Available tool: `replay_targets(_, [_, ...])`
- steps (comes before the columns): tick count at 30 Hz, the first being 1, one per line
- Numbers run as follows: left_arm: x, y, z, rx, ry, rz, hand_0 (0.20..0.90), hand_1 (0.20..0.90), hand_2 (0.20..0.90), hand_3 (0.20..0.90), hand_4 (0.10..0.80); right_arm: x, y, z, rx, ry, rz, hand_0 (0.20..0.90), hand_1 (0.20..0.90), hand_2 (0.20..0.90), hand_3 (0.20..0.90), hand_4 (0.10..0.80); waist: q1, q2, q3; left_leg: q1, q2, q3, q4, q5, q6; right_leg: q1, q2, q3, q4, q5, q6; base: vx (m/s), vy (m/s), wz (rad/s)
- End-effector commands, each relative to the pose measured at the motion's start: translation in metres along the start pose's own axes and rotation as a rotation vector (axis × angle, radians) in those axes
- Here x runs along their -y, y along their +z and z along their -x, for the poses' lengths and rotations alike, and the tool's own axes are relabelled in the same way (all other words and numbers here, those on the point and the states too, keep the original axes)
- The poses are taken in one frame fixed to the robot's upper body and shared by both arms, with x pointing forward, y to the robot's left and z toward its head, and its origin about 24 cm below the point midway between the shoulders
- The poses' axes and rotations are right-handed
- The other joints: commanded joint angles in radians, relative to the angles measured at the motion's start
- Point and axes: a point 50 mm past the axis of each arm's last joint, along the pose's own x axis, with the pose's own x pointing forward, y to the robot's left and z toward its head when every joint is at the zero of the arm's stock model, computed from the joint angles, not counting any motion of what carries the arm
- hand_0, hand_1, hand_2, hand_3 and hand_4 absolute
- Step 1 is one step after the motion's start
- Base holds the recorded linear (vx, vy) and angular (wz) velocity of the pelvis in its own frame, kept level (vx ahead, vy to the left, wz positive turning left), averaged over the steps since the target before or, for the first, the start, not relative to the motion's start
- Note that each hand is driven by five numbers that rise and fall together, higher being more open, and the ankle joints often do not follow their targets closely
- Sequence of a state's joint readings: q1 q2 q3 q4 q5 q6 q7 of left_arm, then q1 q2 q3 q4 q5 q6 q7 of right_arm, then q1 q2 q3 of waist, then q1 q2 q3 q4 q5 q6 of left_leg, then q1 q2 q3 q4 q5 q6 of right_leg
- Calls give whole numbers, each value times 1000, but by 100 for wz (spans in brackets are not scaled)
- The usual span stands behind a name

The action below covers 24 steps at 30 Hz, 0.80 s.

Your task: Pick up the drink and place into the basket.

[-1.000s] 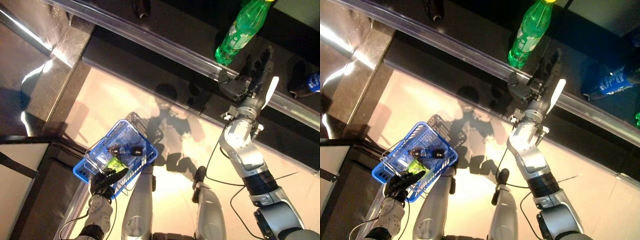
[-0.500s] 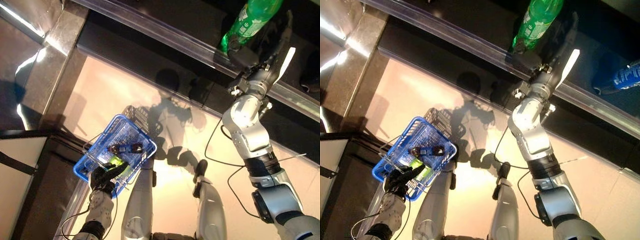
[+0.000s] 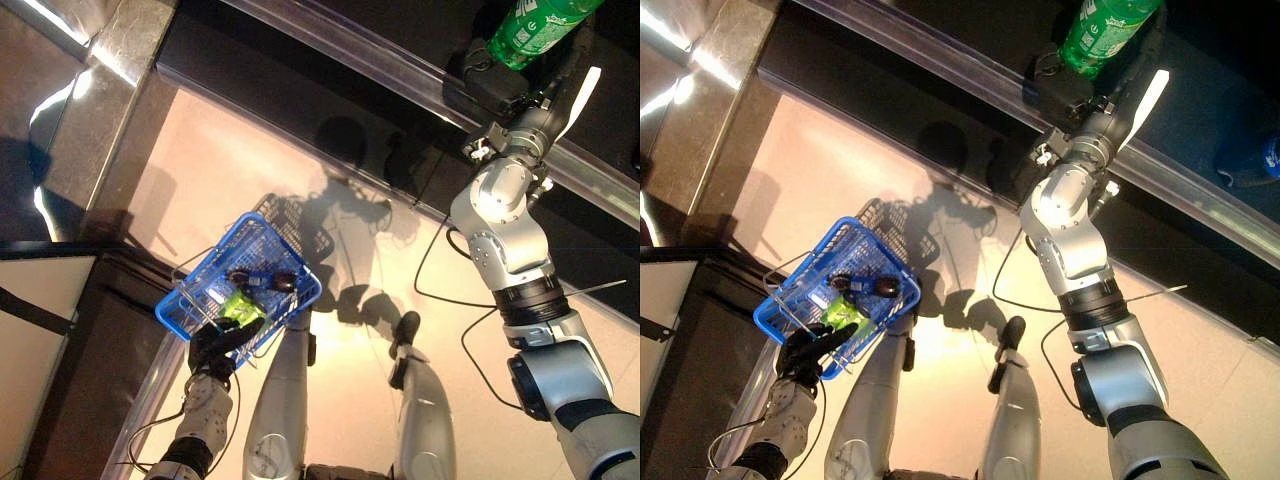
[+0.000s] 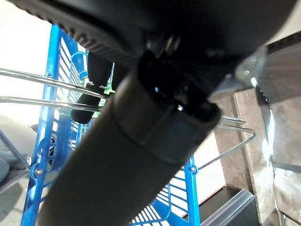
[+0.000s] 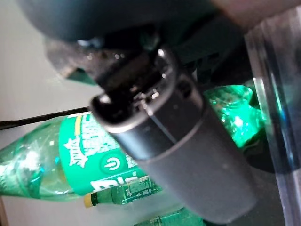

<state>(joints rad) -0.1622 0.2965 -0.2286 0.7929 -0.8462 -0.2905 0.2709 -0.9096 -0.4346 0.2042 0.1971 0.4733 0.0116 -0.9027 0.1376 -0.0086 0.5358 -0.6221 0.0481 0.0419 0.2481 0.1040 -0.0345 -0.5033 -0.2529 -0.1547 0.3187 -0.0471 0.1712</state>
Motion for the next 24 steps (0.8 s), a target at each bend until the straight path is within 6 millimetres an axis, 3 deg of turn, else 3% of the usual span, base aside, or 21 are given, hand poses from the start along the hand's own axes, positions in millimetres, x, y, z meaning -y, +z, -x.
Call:
replay_targets(1, [24,-13,18,12,-138,9,300,300,300,200,100,-2,79,-19,316,14,-102,900,900,900,900,800,16,26,-16,-24,2,-62,140,-109,-8,-69,8,-3,-23,107,-48,0,0,0])
replay_targets(12, [23,-7,17,28,-155,-4,300,300,300,200,100,5,95,-43,345,-82,-109,900,900,900,900,800,30,29,-16,-102,-7,-71,195,-127,-1,-132,7,-18,12,104,-49,-5,3,1])
replay_targets(14, [22,-6,17,31,-156,-4,300,300,300,200,100,8,98,-46,355,-93,-111,829,829,829,818,718,31,31,-16,-112,-9,-71,202,-130,2,-142,7,-19,20,103,-49,-9,18,5])
replay_targets(15, [21,-5,17,31,-155,-4,300,300,300,200,100,9,99,-47,358,-98,-110,432,432,432,354,254,31,32,-16,-115,-9,-71,204,-131,3,-147,7,-18,23,102,-49,-10,25,6])
replay_targets(16, [20,-5,17,32,-154,-4,300,300,300,200,100,11,99,-49,366,-105,-108,300,300,300,200,100,32,33,-16,-122,-11,-72,210,-133,5,-154,8,-16,29,102,-49,-11,24,4])
replay_targets(24, [13,1,15,48,-147,-5,300,300,300,200,100,16,105,-56,378,-113,-108,300,300,300,200,100,35,25,-16,-133,-10,-74,222,-141,9,-159,12,-22,33,100,-46,-5,4,2])
